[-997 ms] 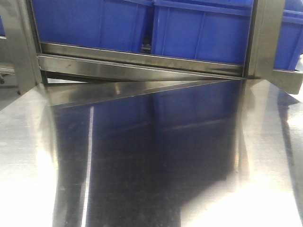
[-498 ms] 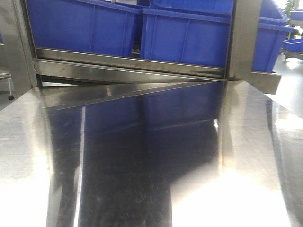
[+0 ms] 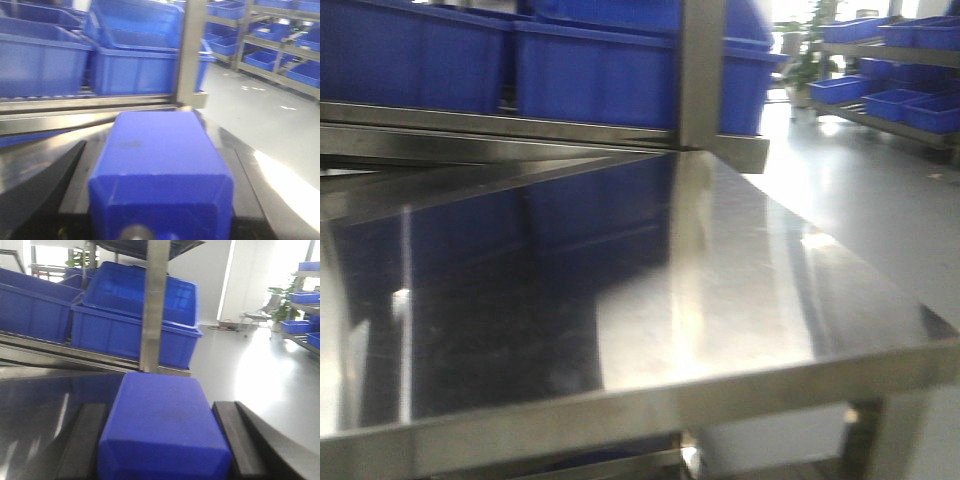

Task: Pick and sort blue part to right shelf
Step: 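Drive the base away from the table toward the shelves of blue bins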

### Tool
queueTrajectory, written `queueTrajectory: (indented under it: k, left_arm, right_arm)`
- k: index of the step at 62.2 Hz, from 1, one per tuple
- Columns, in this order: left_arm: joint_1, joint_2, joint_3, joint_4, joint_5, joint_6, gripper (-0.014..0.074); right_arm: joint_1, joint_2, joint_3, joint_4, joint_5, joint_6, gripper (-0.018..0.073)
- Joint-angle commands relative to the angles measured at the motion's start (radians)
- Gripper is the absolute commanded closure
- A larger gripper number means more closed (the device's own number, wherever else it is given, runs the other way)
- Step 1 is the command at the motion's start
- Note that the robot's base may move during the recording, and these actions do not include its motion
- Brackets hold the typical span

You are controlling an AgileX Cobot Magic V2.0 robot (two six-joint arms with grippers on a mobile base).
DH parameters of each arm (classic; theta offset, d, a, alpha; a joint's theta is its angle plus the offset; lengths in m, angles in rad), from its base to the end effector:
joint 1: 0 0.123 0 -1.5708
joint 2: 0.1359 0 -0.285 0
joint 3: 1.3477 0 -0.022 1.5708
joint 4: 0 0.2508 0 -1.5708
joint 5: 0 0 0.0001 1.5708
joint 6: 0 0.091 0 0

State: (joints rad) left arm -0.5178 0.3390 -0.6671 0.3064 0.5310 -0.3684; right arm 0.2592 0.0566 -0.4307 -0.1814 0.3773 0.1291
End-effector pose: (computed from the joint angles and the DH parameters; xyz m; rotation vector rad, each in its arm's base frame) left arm 0.0561 -0.0159 0.3660 0.2308 1.6601 -0.3413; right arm 0.0262 0.0007 0.3169 -0.1674 1.4732 0.1285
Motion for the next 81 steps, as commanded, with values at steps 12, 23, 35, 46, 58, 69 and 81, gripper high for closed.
queueTrajectory:
  k: [12, 23, 35, 46, 58, 69, 81]
  left_arm:
    - [-0.007, 0.007, -0.029, 0.011, -0.091, -0.003, 0.0356]
    - [-0.007, 0.007, -0.029, 0.011, -0.091, -0.003, 0.0356]
    - [-0.007, 0.007, -0.029, 0.011, -0.091, -0.003, 0.0356]
    - [-0.007, 0.007, -0.029, 0.011, -0.091, -0.003, 0.0356]
    - [-0.007, 0.007, -0.029, 0.011, -0.091, -0.003, 0.0356]
    - [-0.007, 0.007, -0.029, 0.011, -0.091, -0.003, 0.0356]
    - [-0.007, 0.007, -0.029, 0.011, -0.091, -0.003, 0.0356]
  right_arm:
    - [-0.001, 0.013, -0.029, -0.016, -0.103, -0.001, 0.0415]
    - [-0.001, 0.013, -0.029, -0.016, -0.100, -0.001, 0.0415]
    - [-0.001, 0.013, -0.029, -0.016, -0.098, -0.001, 0.0415]
    - [-0.001, 0.013, -0.029, -0.016, -0.098, -0.001, 0.0415]
    - [-0.001, 0.013, -0.029, -0.016, -0.098, -0.001, 0.0415]
    - [-0.001, 0.013, -0.029, -0.016, -0.098, -0.001, 0.0415]
    - [-0.001, 0.013, -0.029, -0.016, -0.098, -0.001, 0.0415]
